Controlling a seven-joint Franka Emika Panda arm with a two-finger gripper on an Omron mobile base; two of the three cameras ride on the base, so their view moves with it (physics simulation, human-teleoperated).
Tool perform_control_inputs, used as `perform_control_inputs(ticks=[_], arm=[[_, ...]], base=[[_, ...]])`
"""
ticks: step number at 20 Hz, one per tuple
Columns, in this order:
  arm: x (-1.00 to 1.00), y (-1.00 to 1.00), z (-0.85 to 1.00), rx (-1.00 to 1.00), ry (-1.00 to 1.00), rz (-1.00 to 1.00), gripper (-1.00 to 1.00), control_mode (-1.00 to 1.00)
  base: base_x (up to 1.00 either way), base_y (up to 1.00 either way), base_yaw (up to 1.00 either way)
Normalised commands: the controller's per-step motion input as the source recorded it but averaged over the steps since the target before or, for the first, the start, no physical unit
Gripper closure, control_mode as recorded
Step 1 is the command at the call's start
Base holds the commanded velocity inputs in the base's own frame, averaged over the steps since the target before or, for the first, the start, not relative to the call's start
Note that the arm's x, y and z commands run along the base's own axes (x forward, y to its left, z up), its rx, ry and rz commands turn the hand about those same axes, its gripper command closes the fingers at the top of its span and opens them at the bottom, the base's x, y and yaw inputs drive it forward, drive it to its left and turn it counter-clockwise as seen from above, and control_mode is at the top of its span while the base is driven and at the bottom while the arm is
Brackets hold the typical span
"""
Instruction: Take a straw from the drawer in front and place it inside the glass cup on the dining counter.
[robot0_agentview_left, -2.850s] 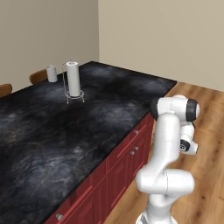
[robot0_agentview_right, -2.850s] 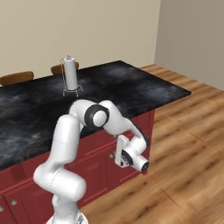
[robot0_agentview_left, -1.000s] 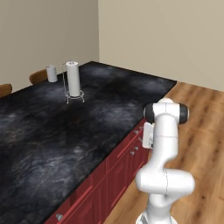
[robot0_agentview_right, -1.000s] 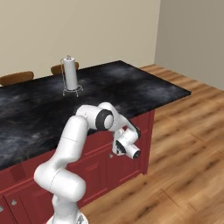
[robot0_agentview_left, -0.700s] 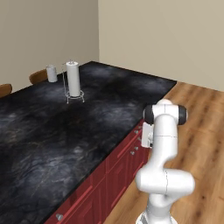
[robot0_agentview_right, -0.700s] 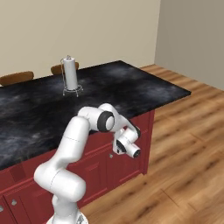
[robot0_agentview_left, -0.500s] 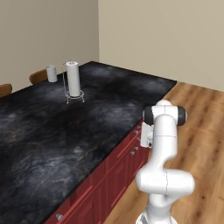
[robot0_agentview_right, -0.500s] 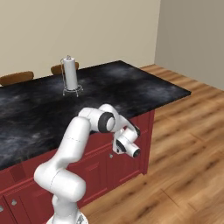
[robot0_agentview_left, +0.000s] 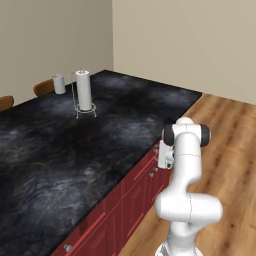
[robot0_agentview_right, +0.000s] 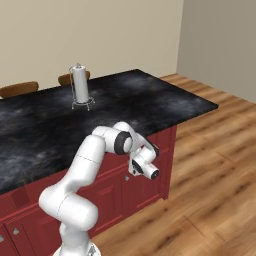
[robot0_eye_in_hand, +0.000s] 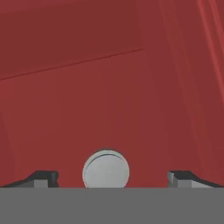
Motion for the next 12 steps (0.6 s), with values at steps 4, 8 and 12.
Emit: perform_control_inputs(ticks=[4, 8, 12], arm=[[0.18, -0.04, -0.11, 0.02, 0.0, 0.0, -1.0, -1.0], [0.23, -0.04, -0.02, 0.05, 0.0, 0.0, -1.0, -1.0], [0.19, 0.0, 0.0, 0.03, 0.0, 0.0, -1.0, -1.0]], base=[[0.0, 0.0, 0.0], [0.0, 0.0, 0.0], [0.0, 0.0, 0.0]])
